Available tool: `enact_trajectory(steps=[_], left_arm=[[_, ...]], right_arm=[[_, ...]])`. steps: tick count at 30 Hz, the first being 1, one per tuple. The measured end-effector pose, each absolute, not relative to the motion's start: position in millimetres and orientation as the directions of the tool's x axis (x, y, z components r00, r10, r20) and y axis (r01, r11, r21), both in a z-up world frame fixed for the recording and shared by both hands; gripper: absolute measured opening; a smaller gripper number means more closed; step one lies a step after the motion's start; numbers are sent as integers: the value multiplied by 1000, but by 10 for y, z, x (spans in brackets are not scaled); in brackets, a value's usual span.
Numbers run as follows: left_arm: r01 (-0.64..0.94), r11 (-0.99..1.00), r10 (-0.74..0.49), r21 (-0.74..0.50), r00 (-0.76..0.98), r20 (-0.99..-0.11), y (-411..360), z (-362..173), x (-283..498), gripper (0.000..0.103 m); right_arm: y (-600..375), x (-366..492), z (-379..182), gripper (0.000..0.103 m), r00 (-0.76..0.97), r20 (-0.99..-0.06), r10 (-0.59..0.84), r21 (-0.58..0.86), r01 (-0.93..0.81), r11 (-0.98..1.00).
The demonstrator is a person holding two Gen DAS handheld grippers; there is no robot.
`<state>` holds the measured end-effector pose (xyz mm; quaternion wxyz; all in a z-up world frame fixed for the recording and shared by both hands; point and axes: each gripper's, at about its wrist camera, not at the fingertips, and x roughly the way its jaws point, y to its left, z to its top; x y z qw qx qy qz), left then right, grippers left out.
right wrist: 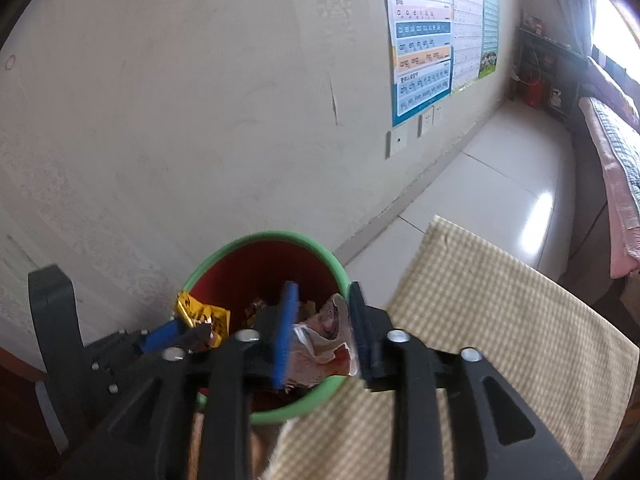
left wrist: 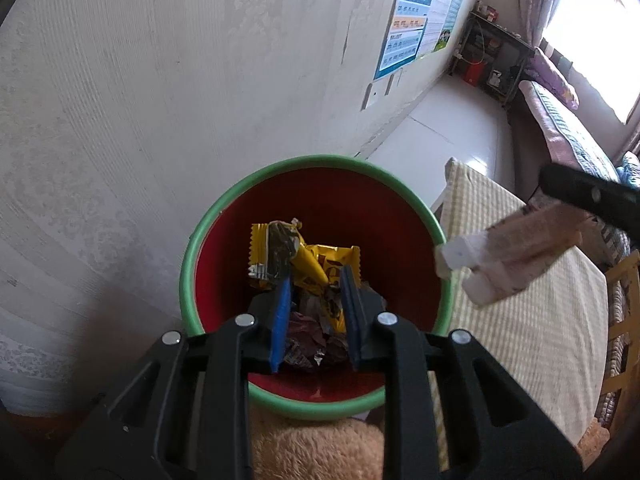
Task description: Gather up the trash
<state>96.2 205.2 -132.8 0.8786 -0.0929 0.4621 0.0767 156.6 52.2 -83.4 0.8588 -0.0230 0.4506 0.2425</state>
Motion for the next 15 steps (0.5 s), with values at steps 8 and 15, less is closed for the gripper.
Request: enact_trajectory(steps=[8,15], left_arm=[[-244,968,94,-58,569,-817,2054,-1285,952,63],[-193,975,48,-113,675,-736,1589,-797,844,95]], right_arm=[[230,1483,-709,62,524,-745,413,207,-406,890],[-766,927,-495,87,667,-644,375,232,-297,926]])
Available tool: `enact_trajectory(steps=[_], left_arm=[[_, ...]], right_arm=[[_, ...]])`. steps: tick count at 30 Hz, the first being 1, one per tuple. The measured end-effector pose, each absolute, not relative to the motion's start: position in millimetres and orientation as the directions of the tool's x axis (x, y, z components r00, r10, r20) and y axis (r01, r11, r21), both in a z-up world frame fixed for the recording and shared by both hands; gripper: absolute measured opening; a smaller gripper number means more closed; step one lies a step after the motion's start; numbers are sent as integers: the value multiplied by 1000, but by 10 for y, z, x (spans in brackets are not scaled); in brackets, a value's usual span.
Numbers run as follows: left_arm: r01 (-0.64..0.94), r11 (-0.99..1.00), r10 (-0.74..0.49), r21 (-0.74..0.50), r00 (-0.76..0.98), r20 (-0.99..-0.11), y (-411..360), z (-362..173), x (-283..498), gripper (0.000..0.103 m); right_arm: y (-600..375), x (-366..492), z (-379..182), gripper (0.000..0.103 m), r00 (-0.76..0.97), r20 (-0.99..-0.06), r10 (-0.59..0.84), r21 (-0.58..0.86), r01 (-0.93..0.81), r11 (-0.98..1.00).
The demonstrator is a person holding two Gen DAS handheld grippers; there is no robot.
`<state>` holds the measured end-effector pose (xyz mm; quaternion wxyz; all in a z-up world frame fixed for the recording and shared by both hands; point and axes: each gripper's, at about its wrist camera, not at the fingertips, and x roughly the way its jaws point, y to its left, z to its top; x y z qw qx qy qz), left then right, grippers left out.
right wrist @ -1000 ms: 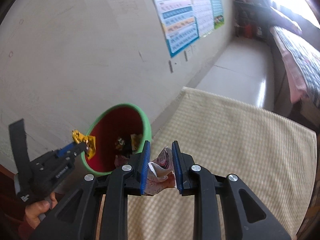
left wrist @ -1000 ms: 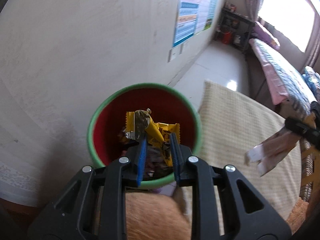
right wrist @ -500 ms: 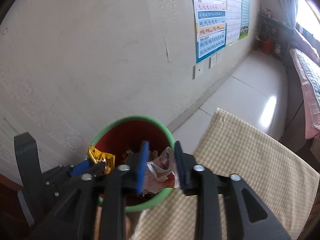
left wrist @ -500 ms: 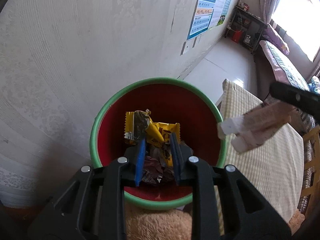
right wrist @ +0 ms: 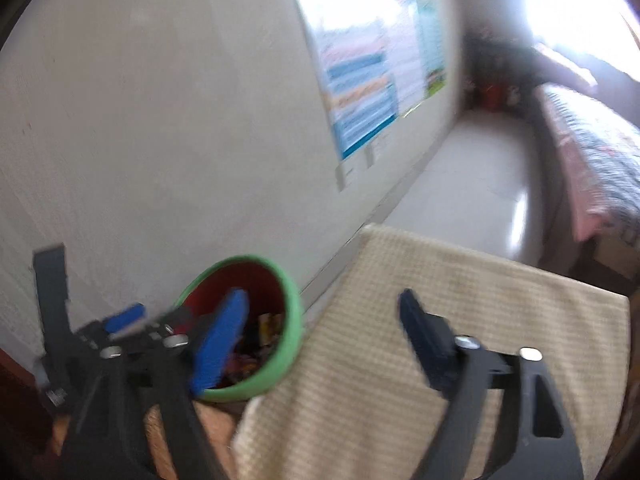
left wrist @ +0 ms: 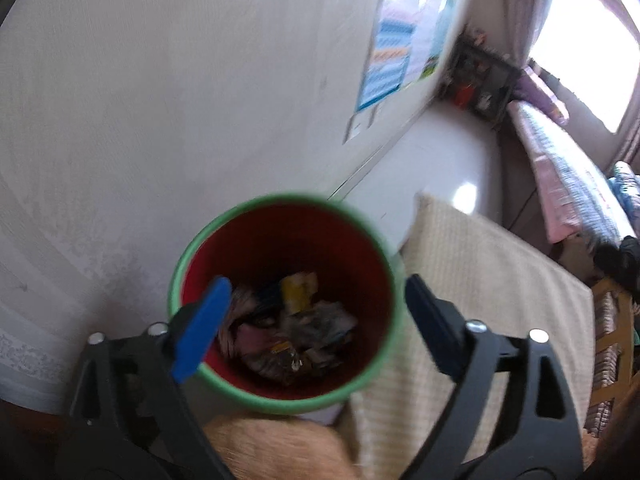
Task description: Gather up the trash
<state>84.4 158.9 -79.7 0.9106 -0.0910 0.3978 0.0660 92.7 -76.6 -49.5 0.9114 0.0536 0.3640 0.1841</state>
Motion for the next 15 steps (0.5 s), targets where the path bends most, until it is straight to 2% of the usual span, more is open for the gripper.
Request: enact_trajectory(steps=[1,3,6,8,12,15], left_arm=[[-178,977,45,-116,706,-706,1460,-667,806,98],[-148,982,38,-117,764,-644,1230,-450,736,98],[-80,991,14,-105,855,-519,814,-89,611,98],[-47,997,14,-66,900,-436,508,138,529,98],[1,1000,-4,-9,920,-391,25,417,487,98],[35,999,-33,-1,927,-374,-207,534,445,98]], right_arm=[[-881,832,-436,89,700,-617,360,219,-286,933],[-1158,538,-267,96,793,-524,311,171,-260,950],[-1495,158,-97,96,895,-392,214,117,-183,976],[-1674,19,-100,96,916,-381,122,101,-90,991],[-1868,-160,-105,96,929,-370,13,21,-6,1000],[-1985,-238,-98,96,927,-374,16,33,-4,999]])
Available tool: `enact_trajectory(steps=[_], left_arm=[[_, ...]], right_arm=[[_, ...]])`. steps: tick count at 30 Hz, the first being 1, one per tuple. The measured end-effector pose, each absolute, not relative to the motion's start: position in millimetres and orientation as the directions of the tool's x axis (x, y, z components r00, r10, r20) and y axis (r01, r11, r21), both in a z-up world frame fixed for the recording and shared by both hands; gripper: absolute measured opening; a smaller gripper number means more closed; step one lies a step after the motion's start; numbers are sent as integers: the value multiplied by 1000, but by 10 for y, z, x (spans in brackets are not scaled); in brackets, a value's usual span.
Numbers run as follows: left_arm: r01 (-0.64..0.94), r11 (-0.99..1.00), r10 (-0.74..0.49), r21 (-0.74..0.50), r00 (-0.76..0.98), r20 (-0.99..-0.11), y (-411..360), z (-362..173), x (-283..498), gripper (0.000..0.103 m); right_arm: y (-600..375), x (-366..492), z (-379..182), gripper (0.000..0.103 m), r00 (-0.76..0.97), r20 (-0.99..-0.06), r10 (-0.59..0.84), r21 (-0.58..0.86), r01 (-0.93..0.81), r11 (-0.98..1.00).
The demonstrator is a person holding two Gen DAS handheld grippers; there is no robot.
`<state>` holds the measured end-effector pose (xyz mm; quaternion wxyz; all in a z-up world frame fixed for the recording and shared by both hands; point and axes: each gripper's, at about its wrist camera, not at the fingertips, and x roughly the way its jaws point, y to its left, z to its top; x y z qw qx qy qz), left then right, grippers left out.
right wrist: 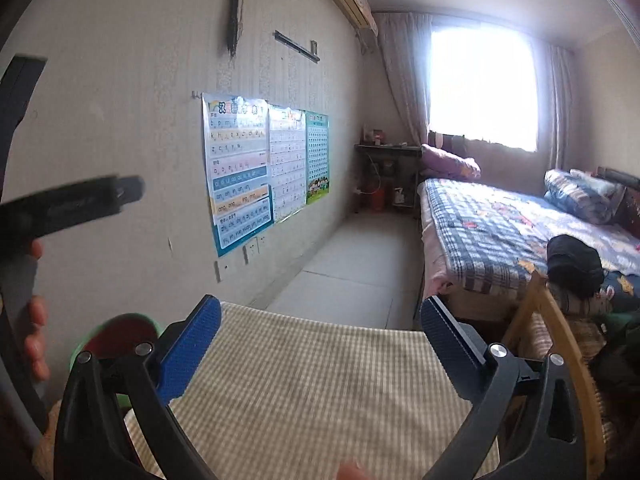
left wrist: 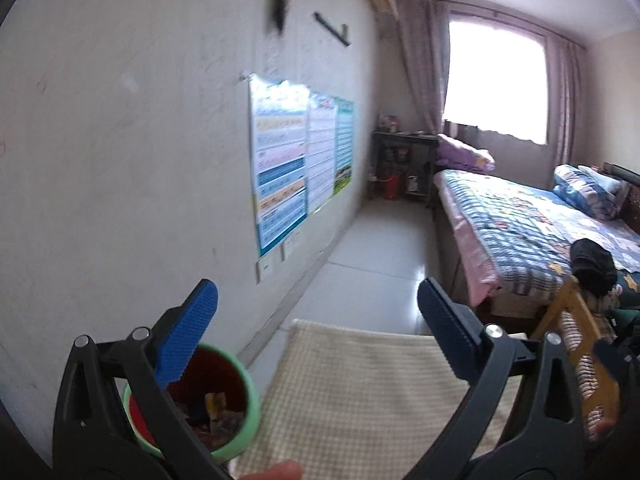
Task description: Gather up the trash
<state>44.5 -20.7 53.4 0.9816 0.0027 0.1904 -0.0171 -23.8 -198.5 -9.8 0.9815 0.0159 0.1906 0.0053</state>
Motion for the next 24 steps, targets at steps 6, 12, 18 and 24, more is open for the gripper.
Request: enact_trajectory(steps=[6,12,18,24], left_arm=[[74,995,-93,-61,905,-415,-410,584,302,98],[71,996,-87,-51,891,-446,-444,504,268,98],[62,997,-79,-51,889,-451,-410,484,263,98],[35,998,-51,-44,892,-449,-324,466,258,98]], right_arm=[[-2240,-359,-147,96,919,-395,4,98,38,994],[-2320,-396,-197,96,913,-407,-17,100,63,993],[-2291,-399,-203,96,914,-406,-11,95,55,994],[-2238,-366,-232,96,908,-420,-7,90,49,995]])
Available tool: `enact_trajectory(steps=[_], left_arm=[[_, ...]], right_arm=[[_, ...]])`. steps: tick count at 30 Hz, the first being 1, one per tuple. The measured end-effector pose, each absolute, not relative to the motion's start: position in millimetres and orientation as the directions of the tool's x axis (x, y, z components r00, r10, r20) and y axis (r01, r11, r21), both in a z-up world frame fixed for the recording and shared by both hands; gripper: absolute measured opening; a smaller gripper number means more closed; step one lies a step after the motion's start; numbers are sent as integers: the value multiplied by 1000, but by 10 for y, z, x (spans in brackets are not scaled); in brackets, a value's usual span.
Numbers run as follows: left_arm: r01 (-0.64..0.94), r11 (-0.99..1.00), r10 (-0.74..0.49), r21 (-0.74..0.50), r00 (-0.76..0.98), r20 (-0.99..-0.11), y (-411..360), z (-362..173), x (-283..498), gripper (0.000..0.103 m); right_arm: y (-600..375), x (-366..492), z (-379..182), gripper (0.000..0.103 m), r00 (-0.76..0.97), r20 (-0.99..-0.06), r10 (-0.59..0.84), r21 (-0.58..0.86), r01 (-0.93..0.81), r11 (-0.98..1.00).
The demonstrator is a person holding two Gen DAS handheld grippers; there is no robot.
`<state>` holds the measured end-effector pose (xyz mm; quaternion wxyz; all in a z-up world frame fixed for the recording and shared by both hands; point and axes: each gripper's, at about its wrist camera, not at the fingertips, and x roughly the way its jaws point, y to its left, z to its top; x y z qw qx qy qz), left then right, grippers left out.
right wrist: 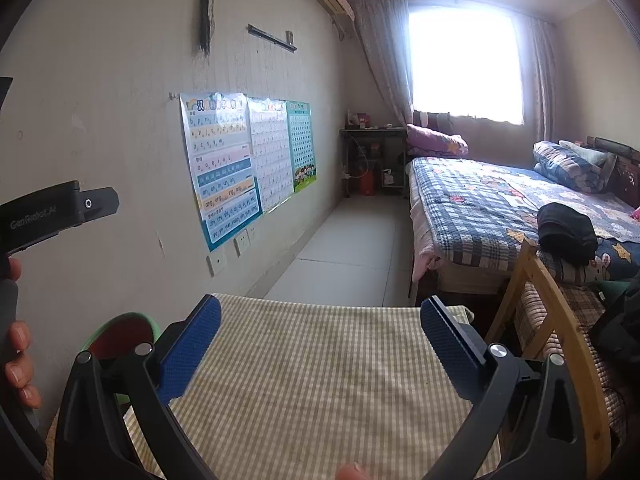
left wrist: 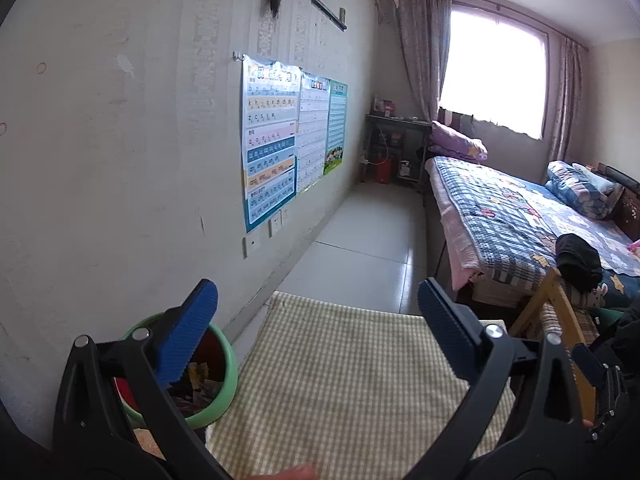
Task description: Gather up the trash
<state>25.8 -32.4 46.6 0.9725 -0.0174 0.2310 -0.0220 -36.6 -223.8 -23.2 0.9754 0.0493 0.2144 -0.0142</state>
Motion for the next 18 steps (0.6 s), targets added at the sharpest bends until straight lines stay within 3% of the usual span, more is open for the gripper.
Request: enact_trajectory(steps=[18], left_arm=[[34,999,-47,-37,888,-458,-288,435,265,98]], right_arm=[[-2161,-353,-258,96,899,-439,4,93,41,995]])
